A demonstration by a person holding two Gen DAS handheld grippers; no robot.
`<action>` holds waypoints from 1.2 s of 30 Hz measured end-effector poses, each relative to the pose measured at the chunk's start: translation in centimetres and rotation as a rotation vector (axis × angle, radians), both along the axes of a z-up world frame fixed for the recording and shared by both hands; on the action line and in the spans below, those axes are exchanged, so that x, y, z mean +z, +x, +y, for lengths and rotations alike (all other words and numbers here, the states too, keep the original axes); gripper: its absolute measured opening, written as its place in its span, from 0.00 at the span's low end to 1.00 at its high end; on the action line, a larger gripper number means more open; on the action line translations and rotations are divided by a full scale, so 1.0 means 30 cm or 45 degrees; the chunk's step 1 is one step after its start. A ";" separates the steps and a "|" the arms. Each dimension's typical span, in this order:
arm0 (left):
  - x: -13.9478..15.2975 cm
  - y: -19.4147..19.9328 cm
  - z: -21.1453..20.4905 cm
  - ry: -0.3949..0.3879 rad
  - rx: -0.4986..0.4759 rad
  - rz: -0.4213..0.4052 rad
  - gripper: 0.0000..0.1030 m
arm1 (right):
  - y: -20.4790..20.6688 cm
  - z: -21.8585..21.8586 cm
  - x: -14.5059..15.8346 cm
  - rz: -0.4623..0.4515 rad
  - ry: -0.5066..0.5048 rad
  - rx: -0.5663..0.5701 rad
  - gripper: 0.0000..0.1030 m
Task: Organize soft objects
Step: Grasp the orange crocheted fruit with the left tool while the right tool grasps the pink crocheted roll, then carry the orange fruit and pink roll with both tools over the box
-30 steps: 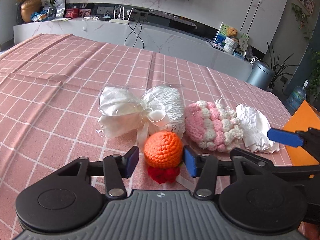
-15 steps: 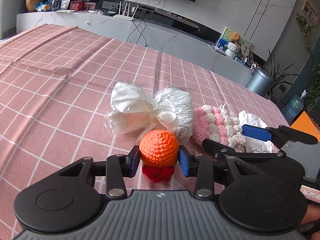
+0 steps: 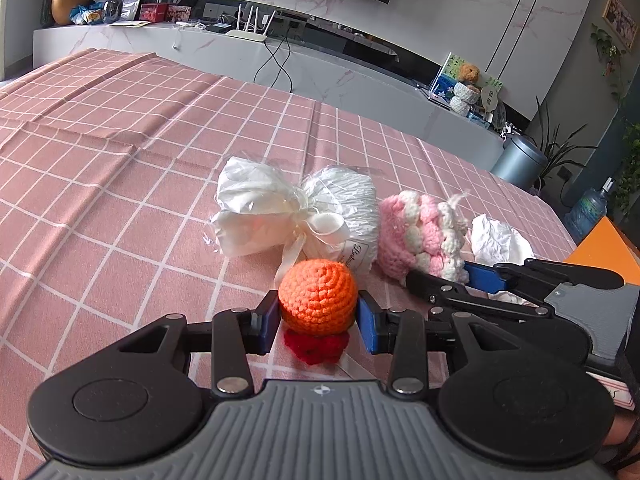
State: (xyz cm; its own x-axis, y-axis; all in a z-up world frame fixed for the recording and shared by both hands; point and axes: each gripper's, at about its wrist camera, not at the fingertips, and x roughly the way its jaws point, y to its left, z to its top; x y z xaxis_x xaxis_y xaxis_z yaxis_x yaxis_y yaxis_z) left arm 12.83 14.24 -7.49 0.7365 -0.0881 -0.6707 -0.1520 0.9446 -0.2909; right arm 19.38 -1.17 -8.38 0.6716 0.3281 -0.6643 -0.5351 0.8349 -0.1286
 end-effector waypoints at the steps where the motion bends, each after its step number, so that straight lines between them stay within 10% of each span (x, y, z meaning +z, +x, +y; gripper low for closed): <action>1: 0.000 -0.004 -0.004 0.001 0.000 0.001 0.44 | -0.005 -0.004 0.003 0.006 0.005 -0.002 0.24; 36: 0.296 -0.218 -0.393 0.094 -0.283 -0.251 0.44 | -0.484 -0.590 0.378 -0.239 0.261 -0.211 0.21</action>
State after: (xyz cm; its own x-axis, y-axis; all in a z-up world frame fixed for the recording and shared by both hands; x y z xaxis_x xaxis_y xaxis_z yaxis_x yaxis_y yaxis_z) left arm 6.30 2.45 1.39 0.8211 -0.2178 -0.5276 0.1132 0.9681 -0.2235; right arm 4.86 -18.88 2.96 0.8315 0.3183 -0.4553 -0.3725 0.9275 -0.0319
